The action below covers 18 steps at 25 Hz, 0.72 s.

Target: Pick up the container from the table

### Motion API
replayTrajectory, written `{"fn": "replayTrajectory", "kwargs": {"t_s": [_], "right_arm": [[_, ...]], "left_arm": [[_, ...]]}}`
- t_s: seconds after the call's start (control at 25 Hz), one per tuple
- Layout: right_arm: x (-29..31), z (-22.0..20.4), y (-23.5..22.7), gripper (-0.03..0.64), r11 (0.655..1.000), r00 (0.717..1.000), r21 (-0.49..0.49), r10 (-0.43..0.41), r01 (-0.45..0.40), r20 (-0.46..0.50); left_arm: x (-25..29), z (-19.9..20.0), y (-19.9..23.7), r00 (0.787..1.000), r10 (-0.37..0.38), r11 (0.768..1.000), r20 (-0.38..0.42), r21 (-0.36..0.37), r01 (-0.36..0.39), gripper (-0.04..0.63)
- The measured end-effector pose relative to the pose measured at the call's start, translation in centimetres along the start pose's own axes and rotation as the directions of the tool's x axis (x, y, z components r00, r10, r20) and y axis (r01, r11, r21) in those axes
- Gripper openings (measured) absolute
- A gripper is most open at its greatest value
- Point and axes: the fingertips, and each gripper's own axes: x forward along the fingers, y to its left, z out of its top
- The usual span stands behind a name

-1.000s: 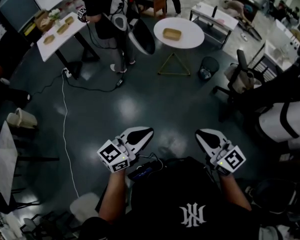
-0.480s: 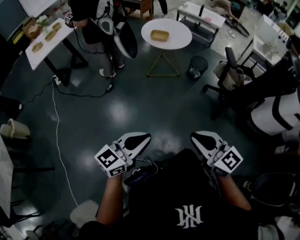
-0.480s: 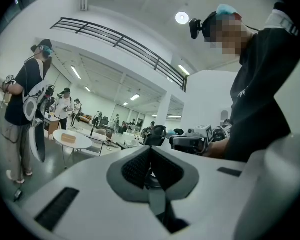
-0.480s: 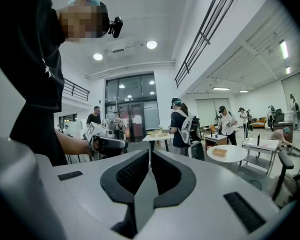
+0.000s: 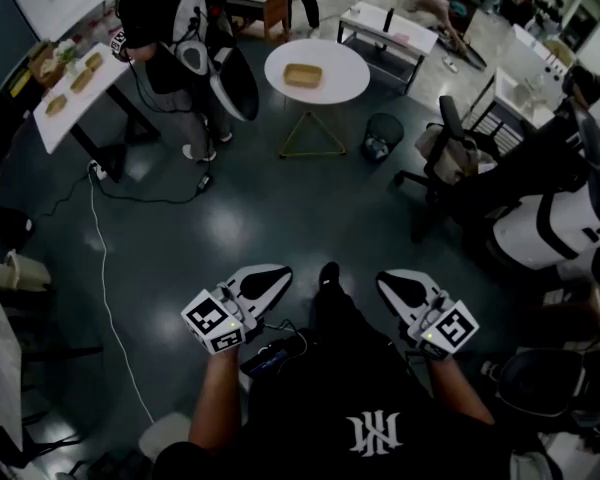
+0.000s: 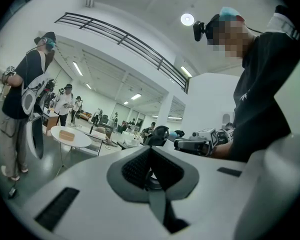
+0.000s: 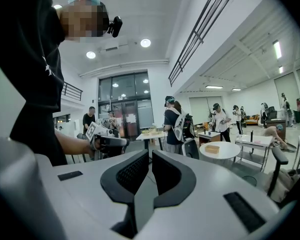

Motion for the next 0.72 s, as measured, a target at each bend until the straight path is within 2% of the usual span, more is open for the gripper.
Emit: {"fn": "replayTrajectory", "kwargs": {"t_s": [0.32,0.72], "right_arm": [[4.8,0.6,-7.7,0.046,0.999,1.000,0.034,0.007,-0.007,0.021],[11.3,3.5,-20.5,0.046,0.998,0.997,0.054,0.033,-0.036,0.068]], "left_arm": [[4.0,1.8,6.5,0.999,0.029,0.999,-0.044,-0.014,-0.030,0.005],[11.3,7.2,15.9,0.994,0.074,0.997,-0.084,-0.026,-0.077,0.005]]}}
